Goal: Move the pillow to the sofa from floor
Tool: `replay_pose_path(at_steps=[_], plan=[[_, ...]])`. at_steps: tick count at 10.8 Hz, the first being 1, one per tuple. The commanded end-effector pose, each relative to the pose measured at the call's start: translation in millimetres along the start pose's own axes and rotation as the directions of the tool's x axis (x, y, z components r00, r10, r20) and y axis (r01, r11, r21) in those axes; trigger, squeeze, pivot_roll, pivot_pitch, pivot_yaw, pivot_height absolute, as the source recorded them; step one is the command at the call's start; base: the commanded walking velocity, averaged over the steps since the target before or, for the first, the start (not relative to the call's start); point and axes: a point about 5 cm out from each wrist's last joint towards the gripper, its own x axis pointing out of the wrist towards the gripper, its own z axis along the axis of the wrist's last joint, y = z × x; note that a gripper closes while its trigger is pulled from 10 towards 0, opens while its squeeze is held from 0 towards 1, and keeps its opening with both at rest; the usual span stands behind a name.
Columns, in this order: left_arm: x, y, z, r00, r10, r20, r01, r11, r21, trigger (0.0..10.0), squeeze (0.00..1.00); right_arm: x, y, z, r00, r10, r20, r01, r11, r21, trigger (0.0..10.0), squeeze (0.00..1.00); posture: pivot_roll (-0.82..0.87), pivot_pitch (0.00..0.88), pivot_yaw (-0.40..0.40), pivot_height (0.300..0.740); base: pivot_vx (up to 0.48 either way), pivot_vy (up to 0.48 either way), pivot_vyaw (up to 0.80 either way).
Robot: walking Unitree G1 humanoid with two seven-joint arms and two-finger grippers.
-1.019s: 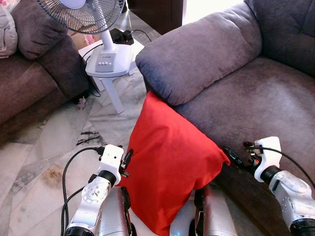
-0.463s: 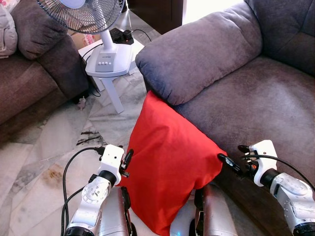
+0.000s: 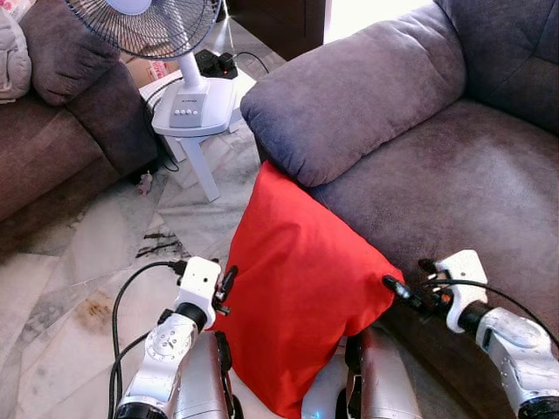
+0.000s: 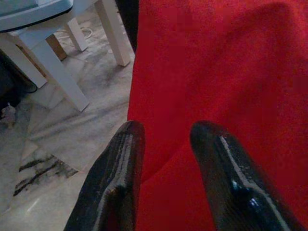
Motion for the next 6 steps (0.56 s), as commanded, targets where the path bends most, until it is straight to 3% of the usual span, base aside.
replay_pose_path(at_steps=[1,4,6], plan=[[-3.0,0.6,-4,1.000,-0.005,-0.025,0.005,1.000,0.003,10.0,0.00,0.2,11.5,-7,0.997,0.072,-0.020,-0.072,0.997,0.009,10.0,0.00,0.04,0.217,0.095,0.553,0.000,0.000,0.00],[-3.1,0.3,-5,1.000,-0.006,-0.026,0.006,1.000,0.000,10.0,0.00,1.2,19.6,-12,0.989,0.144,-0.040,-0.141,0.988,0.067,10.0,0.00,0.05,0.217,0.095,0.553,0.000,0.000,0.00],[-2.9,0.5,-5,1.000,-0.005,-0.026,0.005,1.000,0.002,10.0,0.00,4.1,20.7,-11,0.993,0.116,-0.021,-0.115,0.992,0.050,10.0,0.00,0.05,0.217,0.095,0.553,0.000,0.000,0.00]])
